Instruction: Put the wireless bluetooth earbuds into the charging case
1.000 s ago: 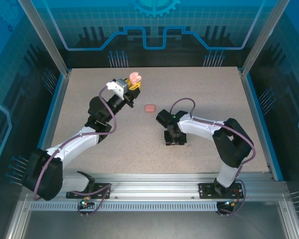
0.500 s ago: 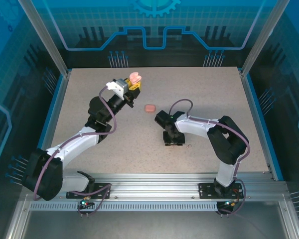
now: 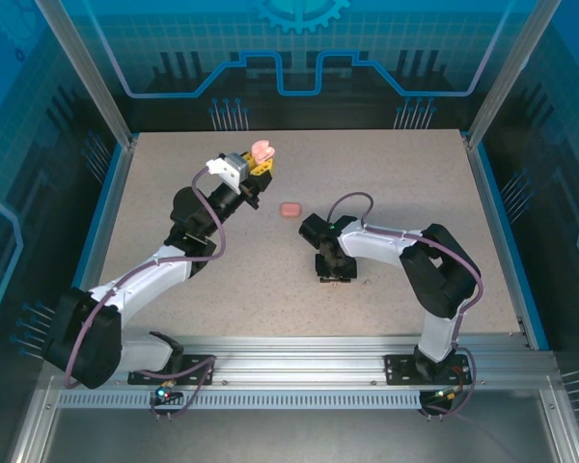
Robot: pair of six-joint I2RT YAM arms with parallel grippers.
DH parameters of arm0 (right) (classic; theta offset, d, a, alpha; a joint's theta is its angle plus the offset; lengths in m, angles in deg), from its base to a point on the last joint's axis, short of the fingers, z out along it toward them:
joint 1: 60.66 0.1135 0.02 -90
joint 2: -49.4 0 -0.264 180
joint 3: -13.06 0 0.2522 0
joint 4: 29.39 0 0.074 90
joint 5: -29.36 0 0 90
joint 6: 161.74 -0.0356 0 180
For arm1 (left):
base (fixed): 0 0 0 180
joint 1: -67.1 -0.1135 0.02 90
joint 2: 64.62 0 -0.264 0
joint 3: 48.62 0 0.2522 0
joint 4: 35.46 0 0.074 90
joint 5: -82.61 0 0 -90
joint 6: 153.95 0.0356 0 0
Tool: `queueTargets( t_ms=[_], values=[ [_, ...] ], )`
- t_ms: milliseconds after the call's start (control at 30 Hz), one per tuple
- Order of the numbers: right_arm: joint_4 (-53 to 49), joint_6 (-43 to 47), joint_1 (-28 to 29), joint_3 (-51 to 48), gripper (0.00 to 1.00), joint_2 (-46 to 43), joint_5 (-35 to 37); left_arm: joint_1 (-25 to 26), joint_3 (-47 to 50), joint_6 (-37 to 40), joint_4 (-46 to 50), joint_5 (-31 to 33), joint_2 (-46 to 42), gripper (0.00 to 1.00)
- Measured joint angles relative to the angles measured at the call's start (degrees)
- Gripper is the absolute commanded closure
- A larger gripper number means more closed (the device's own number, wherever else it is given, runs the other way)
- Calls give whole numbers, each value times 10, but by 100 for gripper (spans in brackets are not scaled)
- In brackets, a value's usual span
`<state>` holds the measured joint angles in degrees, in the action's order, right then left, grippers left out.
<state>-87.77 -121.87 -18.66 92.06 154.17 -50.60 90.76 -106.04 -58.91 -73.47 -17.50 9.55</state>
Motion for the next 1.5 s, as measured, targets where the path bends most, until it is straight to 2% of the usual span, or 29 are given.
queueTargets(
  t_ms=[633,867,1000,1300,1500],
  values=[
    [28,0,-4,-25,86,-21,-10,8,0,0,0,-13,0,100],
    [67,26,-4,-69,86,-81,16,12,0,8,0,-19,0,100],
    [72,56,-4,-66,86,-156,39,14,0,12,0,-27,0,100],
    [72,187,-5,75,85,-303,90,27,0,16,0,-47,-7,100],
    [84,285,-12,221,85,-324,93,38,0,17,0,-59,-7,100]
  ],
)
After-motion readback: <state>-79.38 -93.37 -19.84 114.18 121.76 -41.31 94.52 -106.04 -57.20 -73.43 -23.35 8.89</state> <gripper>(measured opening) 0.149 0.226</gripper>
